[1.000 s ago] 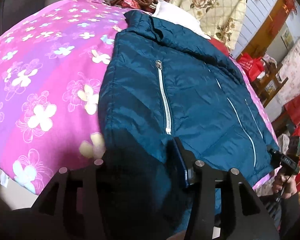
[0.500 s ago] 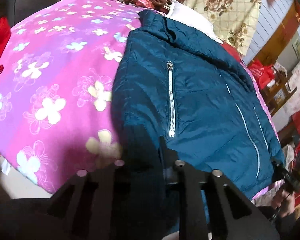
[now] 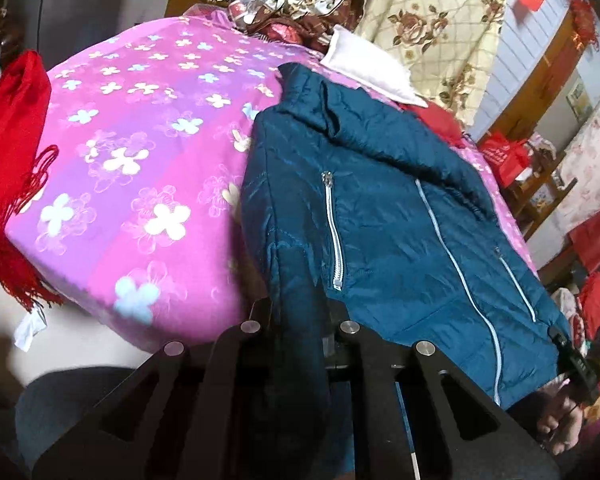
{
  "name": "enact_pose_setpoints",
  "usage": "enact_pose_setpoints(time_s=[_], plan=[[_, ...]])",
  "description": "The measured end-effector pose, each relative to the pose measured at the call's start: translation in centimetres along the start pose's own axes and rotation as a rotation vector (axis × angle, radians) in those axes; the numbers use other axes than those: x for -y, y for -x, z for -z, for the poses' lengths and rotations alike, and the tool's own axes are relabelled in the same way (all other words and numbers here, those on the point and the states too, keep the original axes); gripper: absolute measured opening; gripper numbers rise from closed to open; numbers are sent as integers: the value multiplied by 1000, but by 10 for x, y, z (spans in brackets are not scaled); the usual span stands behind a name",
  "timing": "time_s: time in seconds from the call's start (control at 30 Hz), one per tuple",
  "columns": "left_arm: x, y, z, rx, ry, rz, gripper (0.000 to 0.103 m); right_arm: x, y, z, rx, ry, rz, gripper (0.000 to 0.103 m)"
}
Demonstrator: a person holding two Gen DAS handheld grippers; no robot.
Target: Fold large clothes
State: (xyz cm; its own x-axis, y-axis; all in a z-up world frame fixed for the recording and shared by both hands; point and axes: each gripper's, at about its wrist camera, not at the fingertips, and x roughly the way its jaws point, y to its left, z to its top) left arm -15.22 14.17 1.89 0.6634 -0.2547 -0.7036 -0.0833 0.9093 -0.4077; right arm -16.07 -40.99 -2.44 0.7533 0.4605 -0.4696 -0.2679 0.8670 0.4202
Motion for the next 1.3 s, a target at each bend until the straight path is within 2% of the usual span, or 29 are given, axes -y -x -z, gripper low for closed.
enact_pose_setpoints(time_s=[0.23,0.4,0.6,0.8,1.0,1.17,1.3], plan=[[-6,42,4,75,88,69,7,-15,45,-6,73,32,-35,10],[3,71,-2,152,77,111,7,-21,68,-16,123,47,-51,10],[18,77,-24,209,49,110,7,-17,70,-36,169,41,-64,10],[37,77,-73,282,42,106,7,-24,62,-72,231,78,-65,10],[61,70,-136,376,30,103,7,-36,49,-126,371,120,-33,10],[79,27,-193,407,-11,48,7,-34,5,-170,431,124,30,10],[86,-31,-236,384,-32,-15,7,-20,-45,-206,429,89,72,10]])
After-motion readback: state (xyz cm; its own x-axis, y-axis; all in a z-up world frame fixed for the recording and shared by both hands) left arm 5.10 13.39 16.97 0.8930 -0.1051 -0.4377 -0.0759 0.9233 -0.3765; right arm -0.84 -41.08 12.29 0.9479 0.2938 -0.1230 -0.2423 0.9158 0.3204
